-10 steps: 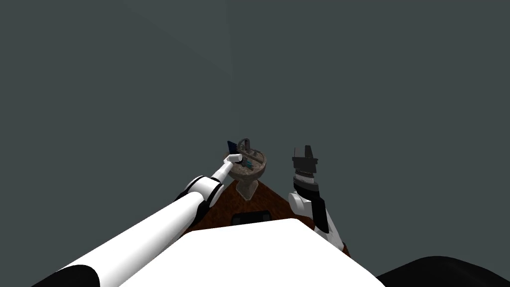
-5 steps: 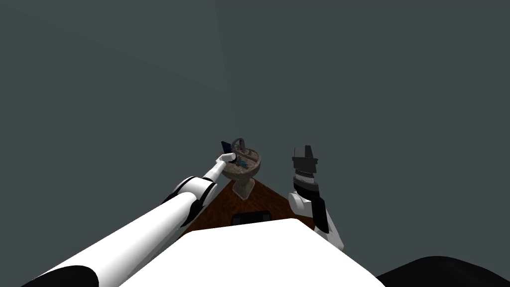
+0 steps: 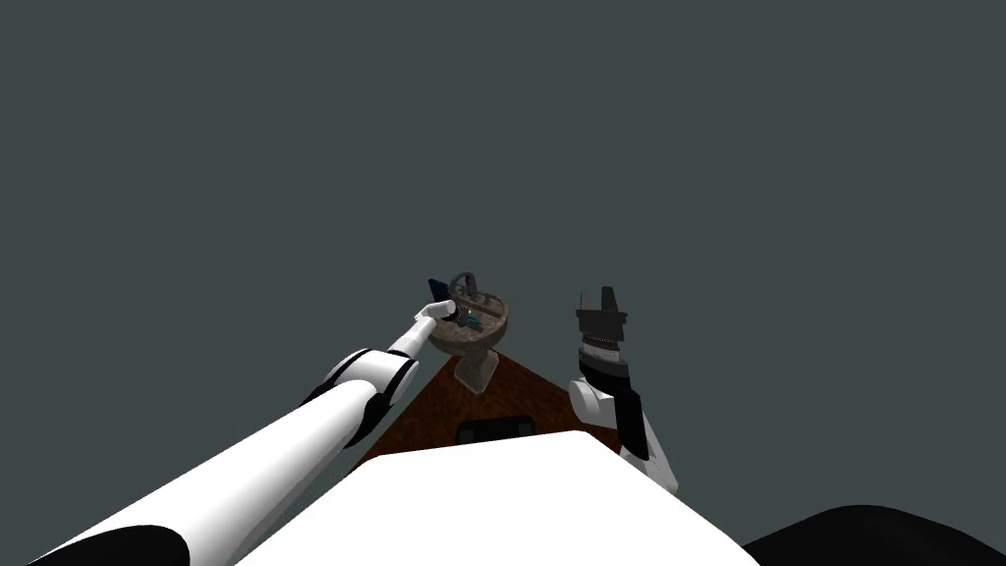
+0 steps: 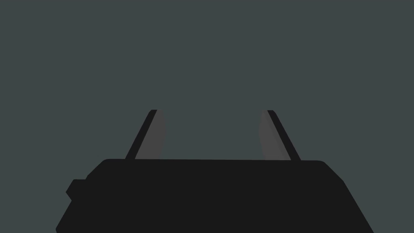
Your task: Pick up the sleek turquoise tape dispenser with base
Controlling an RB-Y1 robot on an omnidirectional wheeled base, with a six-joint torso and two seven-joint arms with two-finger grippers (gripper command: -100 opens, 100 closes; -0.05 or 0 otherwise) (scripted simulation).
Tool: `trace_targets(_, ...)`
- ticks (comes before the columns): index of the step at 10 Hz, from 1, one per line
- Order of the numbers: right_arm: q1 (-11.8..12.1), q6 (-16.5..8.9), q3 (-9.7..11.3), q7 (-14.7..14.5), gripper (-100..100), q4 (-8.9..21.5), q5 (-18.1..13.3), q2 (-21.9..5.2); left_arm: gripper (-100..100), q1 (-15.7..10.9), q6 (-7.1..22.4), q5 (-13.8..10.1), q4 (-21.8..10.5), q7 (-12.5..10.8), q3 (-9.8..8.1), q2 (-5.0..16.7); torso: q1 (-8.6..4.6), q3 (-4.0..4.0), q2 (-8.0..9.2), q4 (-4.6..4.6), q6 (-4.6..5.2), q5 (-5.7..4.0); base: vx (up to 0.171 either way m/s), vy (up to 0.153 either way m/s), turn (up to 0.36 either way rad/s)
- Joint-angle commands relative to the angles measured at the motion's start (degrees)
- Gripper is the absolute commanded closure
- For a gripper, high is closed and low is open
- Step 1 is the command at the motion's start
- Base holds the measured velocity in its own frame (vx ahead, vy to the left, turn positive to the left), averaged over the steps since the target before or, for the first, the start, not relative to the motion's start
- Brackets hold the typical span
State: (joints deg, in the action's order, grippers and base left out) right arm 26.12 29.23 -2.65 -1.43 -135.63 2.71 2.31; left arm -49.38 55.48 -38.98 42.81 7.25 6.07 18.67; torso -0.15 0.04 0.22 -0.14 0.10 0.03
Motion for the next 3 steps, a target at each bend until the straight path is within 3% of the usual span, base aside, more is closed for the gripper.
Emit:
trace_targets(1,0.00,0.00,0.00,0.00,0,0.00,0.00,0.00,100,1.45,1.08,-1.78,2.15,0.12,-0.26,2.86,0.00,0.00,0.00,0.00,0.00,0.00,-0.048,-0.064,-0.256)
trace_targets(2,0.00,0.00,0.00,0.00,0,0.00,0.00,0.00,100,0.76,0.65,-0.98,1.30,-0.01,-0.14,1.77,-0.16,0.06,0.08,0.04,0.03,-0.04,-0.020,-0.029,-0.039)
trace_targets(3,0.01,0.00,0.00,0.00,0,0.00,0.00,0.00,0,0.83,0.85,-1.10,1.53,-0.07,-0.16,1.94,-0.09,0.04,0.05,0.03,-0.01,-0.03,-0.003,-0.005,0.005)
